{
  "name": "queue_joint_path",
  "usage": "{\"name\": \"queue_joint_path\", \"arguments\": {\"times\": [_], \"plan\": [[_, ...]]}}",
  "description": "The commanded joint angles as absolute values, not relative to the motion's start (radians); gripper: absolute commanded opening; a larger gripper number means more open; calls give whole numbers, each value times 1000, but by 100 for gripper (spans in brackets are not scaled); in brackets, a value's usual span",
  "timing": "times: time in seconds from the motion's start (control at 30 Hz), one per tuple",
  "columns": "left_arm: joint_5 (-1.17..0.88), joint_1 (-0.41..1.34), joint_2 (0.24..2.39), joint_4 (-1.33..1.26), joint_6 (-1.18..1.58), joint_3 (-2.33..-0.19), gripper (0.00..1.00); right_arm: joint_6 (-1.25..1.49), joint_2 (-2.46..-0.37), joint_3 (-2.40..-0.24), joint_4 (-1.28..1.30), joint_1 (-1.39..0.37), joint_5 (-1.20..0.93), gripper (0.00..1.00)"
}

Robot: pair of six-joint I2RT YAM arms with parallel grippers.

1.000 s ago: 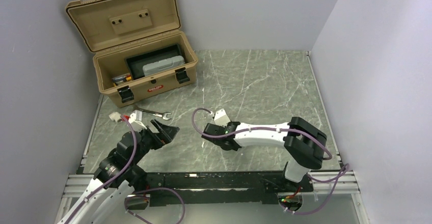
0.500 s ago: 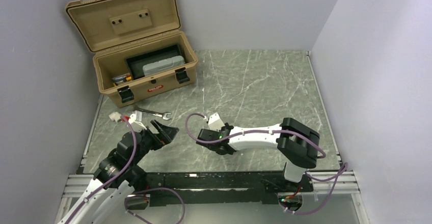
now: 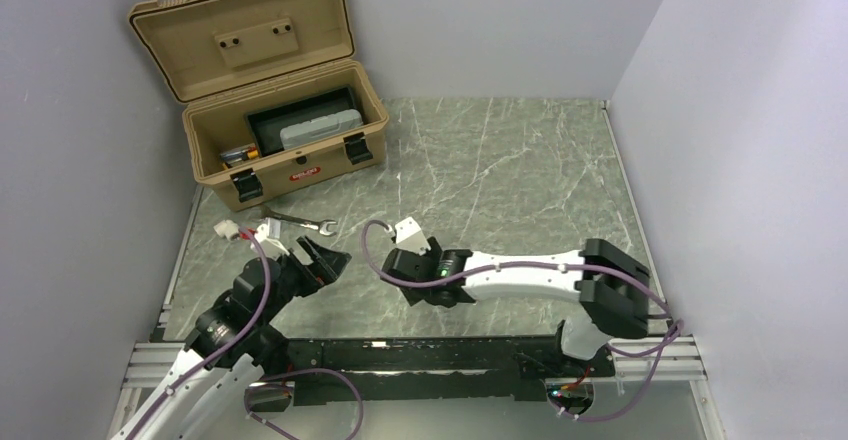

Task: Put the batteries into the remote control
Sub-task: Place the remote control at the center of the board, then reset both arms

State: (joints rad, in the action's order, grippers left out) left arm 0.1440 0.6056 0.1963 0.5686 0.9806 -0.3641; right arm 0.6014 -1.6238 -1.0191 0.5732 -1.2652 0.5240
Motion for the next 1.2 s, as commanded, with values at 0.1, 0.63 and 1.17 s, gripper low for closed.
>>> {"name": "queue_joint_path", "arguments": {"times": [0.1,0.63,1.17], "plan": [[159,610,255,584,931,-406,99,602,-1395,-931,375,-1240,511,71],[265,609,299,650,810,-447,99,642,-924,-555,237,-765,182,97],[357,610,313,648,768,-415,99,624,-826,-460,196,-663,166,99]]}}
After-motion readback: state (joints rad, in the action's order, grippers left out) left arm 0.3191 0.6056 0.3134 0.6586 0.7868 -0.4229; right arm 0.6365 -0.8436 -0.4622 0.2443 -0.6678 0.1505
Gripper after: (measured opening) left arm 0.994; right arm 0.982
